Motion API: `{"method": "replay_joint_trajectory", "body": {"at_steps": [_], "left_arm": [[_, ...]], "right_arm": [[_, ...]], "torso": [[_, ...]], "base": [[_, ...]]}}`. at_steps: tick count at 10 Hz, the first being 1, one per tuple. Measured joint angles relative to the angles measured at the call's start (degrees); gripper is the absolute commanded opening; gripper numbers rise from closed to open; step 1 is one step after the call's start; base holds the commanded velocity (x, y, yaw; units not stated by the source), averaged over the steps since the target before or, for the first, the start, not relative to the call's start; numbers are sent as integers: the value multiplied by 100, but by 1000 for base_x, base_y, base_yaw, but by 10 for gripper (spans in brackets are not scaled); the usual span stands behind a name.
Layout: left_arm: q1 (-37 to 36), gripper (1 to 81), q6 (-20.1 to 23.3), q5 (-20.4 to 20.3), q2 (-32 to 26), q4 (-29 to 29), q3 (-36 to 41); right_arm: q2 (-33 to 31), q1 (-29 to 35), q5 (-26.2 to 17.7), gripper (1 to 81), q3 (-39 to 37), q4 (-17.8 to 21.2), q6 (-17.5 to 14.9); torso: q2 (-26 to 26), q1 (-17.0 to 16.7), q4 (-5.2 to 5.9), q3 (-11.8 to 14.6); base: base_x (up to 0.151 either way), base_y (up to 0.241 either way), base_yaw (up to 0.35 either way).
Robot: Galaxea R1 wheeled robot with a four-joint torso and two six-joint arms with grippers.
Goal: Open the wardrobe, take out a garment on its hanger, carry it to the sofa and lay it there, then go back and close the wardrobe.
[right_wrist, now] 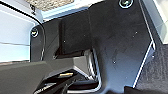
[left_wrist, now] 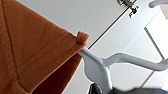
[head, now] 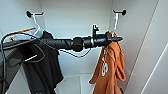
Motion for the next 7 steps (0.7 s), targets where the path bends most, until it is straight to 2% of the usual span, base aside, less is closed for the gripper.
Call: {"method": "replay_joint_trajectory", "body": {"at_steps": [3, 7], "left_arm": [[169, 10, 6, -79, -46, 85, 33], [205, 10, 23, 12, -84, 100, 57]], "right_arm": [[0, 2, -2, 811, 0, 0, -2], [-7, 57, 12, 811, -2, 0, 0]], "torso": [[0, 0, 0, 0], [5, 0, 0, -2]], "base": [[0, 0, 0], [-83, 0, 0]]}}
